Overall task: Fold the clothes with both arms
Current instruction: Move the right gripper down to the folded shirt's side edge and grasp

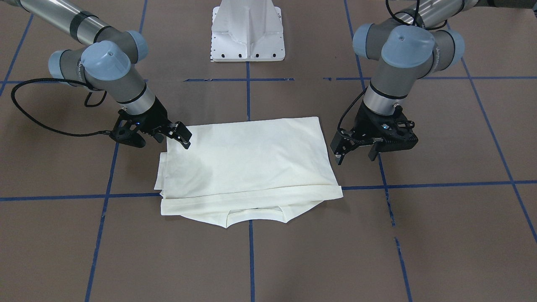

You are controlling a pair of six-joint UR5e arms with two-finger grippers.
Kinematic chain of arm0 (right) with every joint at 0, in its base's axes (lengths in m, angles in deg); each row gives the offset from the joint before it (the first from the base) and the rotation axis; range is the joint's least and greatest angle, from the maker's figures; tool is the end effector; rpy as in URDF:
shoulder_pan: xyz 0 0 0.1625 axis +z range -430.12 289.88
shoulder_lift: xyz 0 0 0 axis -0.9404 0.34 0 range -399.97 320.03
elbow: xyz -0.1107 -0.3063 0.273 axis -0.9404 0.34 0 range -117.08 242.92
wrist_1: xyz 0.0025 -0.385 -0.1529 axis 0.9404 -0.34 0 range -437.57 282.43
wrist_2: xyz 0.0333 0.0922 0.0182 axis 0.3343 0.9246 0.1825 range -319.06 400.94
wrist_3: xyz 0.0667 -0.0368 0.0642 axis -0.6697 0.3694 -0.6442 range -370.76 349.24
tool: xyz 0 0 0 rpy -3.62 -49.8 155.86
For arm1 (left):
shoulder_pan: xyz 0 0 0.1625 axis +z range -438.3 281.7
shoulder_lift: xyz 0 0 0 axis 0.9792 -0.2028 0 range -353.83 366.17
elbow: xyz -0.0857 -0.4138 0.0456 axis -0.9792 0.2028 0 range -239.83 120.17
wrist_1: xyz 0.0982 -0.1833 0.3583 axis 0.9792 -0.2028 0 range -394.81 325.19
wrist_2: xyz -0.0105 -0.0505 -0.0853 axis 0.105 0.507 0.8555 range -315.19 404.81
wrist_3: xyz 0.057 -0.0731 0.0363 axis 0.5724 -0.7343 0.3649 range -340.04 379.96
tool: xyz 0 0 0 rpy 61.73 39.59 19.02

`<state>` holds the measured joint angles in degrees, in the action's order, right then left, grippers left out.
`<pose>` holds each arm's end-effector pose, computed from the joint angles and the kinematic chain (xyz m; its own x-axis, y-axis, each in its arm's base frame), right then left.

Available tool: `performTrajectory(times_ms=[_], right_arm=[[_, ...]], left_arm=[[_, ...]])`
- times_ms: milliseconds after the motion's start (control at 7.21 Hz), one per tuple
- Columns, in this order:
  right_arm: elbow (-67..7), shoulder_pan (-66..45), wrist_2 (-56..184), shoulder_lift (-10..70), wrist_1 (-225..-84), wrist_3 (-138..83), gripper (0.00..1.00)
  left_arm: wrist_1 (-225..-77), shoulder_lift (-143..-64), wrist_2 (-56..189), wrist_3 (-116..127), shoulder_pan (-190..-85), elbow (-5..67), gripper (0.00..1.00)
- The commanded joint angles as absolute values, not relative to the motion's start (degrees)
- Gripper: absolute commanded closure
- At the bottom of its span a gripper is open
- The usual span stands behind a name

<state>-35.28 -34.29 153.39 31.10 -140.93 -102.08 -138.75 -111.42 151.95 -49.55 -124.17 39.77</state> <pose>-0.4470 -0.4403 0.3597 0.4724 0.3675 0.8011 -0.3024 0.9213 -0.2443 0.3751 -0.5360 0.2843 0.5936 -0.1315 -0.7940 0.3399 0.9352 0.0992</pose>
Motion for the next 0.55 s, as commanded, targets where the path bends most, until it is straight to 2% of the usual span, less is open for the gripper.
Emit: performTrajectory(times_ms=[0,277,416], right_arm=[[-37.9,-36.8,153.1,34.8,-140.9,-102.5,0.0],[-37.2,-37.9,153.0,34.9,-141.0,-102.5,0.05],[-37.3,-38.0,153.0,34.5,-142.4,-102.5,0.26]], left_arm=[[-138.6,-111.4,152.0,-49.8,-124.1,40.4,0.0],[-138.6,-111.3,152.0,-49.7,-124.1,40.3,0.0],[-138.6,-111.3,152.0,-49.7,-124.1,40.4,0.0]])
